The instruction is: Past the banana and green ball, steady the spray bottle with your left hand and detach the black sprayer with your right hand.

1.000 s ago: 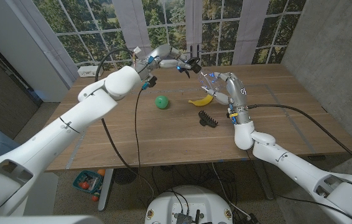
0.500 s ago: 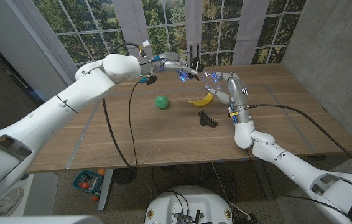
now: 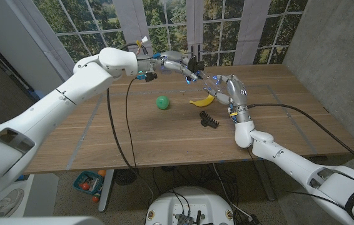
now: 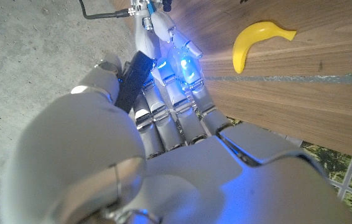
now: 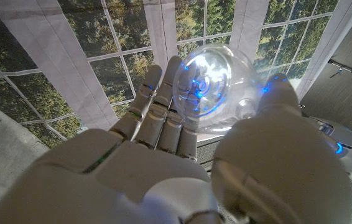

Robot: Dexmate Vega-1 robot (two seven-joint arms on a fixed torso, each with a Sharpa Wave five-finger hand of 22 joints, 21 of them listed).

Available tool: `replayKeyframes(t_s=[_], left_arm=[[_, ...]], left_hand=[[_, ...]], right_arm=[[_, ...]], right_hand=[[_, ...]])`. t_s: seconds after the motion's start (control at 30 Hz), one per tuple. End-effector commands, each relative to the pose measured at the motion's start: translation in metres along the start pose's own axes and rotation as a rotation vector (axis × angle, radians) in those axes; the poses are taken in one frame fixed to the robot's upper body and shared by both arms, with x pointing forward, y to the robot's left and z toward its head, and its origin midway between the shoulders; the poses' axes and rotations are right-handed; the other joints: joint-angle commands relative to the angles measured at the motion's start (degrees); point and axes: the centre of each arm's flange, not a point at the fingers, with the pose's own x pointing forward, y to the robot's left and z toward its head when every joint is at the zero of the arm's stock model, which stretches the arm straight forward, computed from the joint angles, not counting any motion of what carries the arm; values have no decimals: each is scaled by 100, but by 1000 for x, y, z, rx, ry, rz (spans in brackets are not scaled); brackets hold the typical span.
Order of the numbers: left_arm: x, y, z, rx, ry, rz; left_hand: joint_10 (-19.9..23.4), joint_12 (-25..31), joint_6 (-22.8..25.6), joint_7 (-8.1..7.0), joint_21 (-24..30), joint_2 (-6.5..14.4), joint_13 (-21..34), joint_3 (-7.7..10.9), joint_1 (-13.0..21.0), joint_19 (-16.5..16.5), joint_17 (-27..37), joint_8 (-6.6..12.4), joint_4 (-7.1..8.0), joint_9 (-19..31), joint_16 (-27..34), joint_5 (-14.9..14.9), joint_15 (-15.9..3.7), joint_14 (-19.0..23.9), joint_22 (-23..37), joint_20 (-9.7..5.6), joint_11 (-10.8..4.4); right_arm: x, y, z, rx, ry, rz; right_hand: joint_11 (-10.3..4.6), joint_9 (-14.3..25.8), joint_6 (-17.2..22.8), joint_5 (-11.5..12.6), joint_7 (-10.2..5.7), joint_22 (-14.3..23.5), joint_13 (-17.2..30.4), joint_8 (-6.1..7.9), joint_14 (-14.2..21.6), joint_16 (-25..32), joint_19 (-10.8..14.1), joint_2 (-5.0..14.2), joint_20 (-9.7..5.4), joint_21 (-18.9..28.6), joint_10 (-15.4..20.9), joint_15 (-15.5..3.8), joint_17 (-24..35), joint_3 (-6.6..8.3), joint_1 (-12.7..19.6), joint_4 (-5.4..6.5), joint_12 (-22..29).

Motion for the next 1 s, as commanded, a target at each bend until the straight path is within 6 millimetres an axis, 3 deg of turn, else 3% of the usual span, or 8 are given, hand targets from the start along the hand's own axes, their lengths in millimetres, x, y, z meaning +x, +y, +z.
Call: replayKeyframes(t_s=[0.03, 0.17, 0.23, 0.3, 0.33, 0.4, 0.53, 1.0], left_arm=[[-2, 1, 11, 117, 105, 35], [-3, 3, 8, 92, 63, 51], [-4, 4, 6, 69, 29, 67], [-6, 5, 4, 61, -2, 96], [-7, 6, 4, 73, -3, 110], [-11, 5, 3, 92, -15, 158], [-18, 6, 1, 100, -25, 211], [-41, -5, 3, 290, 137, 375]], left_hand=[[-159, -89, -211, 66, 104, -117, -32, -128, -332, 146, -69, -38, 69, 27, -26, -4, -598, 39, 19, -161, 151], [-174, -122, -74, 127, 142, 139, -70, 31, -302, 91, -145, 40, 64, 31, -109, 46, -660, 21, 21, -122, 135], [64, -52, 213, 116, 203, 548, -98, 312, -66, 42, -169, 143, -29, 40, -87, 91, -658, 171, 26, -89, 109], [454, 90, 575, 159, 290, 843, -95, 574, 277, 39, -137, 260, -188, 61, 60, 125, -702, 519, 35, -117, 43], [601, 163, 634, 159, 379, 886, -58, 638, 400, 177, -113, 273, -216, 81, 130, 117, -723, 659, 40, -146, 19], [806, 288, 773, 165, 489, 824, 34, 679, 673, 214, -69, 309, -243, 139, 226, 43, -759, 817, 48, -287, -126], [849, 336, 866, 135, 562, 765, 92, 669, 800, 250, -57, 323, -221, 160, 263, 9, -764, 897, 46, -393, -162], [897, 336, 986, 57, 629, 662, 75, 628, 912, 232, -70, 320, -194, 163, 259, -7, -765, 931, 35, -509, -173]], right_arm=[[4, 13, -10, -40, 80, 13], [5, 16, -16, -38, 102, 14], [5, 17, -18, -35, 108, 17], [5, 18, -21, -29, 115, 18], [5, 18, -22, -29, 119, 18], [5, 18, -25, -29, 125, 17], [7, 18, -29, -25, 132, 17], [18, 14, -29, 0, 178, -6]], right_hand=[[-854, 24, 1277, 48, -1204, 9, 10, 21, -5, -2, -24, 1152, -874, -37, 875, -653, 10, -13, 1174, 39, 20], [-855, 41, 1274, 54, -1196, 10, 11, 23, -6, -1, -24, 1155, -872, -36, 866, -653, 10, -17, 1180, 40, 12], [-855, 36, 1279, 57, -1195, 10, 17, 18, -4, 0, -20, 1159, -869, -35, 874, -654, 11, -19, 1182, 42, 16], [-855, 28, 1281, 60, -1190, 10, 15, 10, -3, 0, -19, 1159, -870, -34, 878, -652, 11, -23, 1183, 44, 13], [-855, 26, 1282, 61, -1191, 10, 16, 8, -2, 1, -19, 1160, -870, -34, 877, -652, 11, -23, 1184, 44, 12], [-856, 28, 1287, 63, -1190, 10, 25, 8, -4, 0, -20, 1159, -871, -35, 879, -652, 10, -27, 1183, 47, 16], [-856, 34, 1294, 67, -1196, 10, 5, 8, -3, 1, -18, 1161, -870, -34, 876, -652, 11, -32, 1186, 49, -2], [-856, 44, 1296, 81, -1202, 10, 18, -12, 4, 4, -10, 1164, -868, -31, 888, -651, 11, -53, 1199, 59, -10]])
